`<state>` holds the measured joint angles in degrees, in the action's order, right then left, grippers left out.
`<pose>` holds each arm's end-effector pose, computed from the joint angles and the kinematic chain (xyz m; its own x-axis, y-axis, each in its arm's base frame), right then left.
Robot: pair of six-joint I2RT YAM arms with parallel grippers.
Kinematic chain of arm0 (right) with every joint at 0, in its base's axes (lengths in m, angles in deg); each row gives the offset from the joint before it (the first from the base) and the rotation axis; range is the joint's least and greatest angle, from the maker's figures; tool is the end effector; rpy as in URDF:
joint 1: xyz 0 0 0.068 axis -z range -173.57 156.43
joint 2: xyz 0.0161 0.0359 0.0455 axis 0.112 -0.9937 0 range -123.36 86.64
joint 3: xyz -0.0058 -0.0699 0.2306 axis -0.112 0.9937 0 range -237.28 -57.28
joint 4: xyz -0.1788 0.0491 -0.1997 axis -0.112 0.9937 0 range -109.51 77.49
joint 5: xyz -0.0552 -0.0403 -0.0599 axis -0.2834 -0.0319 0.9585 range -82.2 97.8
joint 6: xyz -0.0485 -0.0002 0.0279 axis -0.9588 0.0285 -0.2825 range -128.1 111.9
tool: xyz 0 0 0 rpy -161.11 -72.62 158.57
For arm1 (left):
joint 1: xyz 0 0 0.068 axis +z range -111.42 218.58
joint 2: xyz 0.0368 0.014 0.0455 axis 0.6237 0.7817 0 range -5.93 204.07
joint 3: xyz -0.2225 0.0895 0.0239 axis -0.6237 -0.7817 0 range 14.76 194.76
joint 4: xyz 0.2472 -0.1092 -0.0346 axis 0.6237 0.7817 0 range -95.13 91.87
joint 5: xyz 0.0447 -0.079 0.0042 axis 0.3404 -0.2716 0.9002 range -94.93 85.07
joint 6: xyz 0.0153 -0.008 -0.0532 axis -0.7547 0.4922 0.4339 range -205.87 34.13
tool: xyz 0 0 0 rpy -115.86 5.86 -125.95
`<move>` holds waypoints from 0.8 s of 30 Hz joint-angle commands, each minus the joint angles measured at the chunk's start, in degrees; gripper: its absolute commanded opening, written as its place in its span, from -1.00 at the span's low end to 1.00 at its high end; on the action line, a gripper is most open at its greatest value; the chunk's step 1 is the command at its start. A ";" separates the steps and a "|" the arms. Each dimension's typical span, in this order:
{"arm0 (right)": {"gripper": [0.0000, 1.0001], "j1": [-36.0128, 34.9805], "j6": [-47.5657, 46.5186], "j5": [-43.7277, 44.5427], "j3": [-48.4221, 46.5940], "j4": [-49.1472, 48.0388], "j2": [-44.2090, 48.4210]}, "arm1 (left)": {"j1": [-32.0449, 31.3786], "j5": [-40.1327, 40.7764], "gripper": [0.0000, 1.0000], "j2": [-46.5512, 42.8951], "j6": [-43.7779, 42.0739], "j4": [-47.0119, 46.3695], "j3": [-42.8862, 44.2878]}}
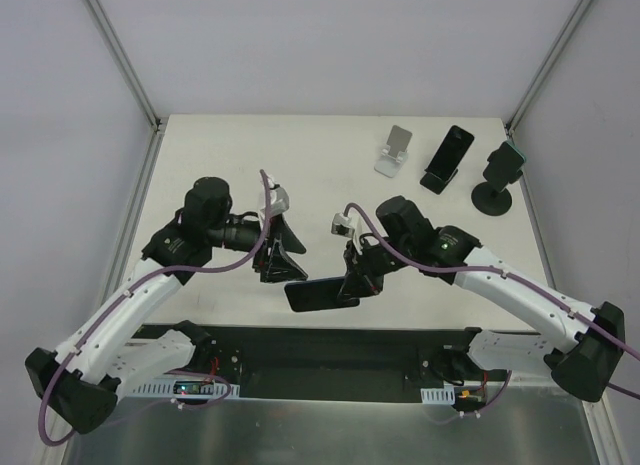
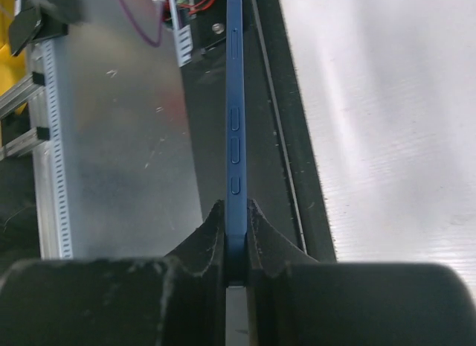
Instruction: Place the phone on the phone stand
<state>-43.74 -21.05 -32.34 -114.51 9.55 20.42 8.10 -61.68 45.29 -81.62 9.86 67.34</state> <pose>0.1547 0.2243 0.2802 -0.1803 -0.4836 -0.8565 -0.9775 -0.0089 0.2108 0.1758 -0.1409 0.3372 -0.2750 0.1148 -0.9546 0.9608 0.0689 -0.2685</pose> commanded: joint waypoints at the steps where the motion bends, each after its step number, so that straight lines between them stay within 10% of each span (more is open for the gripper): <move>1: -0.99 -0.10 -3.75 -9.69 -4.64 1.43 3.02 | -3.69 -9.96 0.42 5.55 -12.33 10.84 3.58; 11: -0.98 -0.01 -7.00 -6.80 -11.06 6.27 0.74 | -9.68 -12.07 0.02 13.02 -15.59 16.74 8.41; 20: -0.99 -0.10 -3.32 1.28 -9.75 1.37 2.93 | -10.92 -5.49 -1.00 14.52 -19.98 22.55 10.09; 24: -0.28 -0.10 1.51 9.80 -6.67 -2.68 5.13 | -10.92 -0.39 -1.00 12.15 -21.04 21.93 10.00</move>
<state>-44.22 -24.37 -31.86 -122.47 15.36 21.47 -2.30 -65.70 60.59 -99.47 29.29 75.49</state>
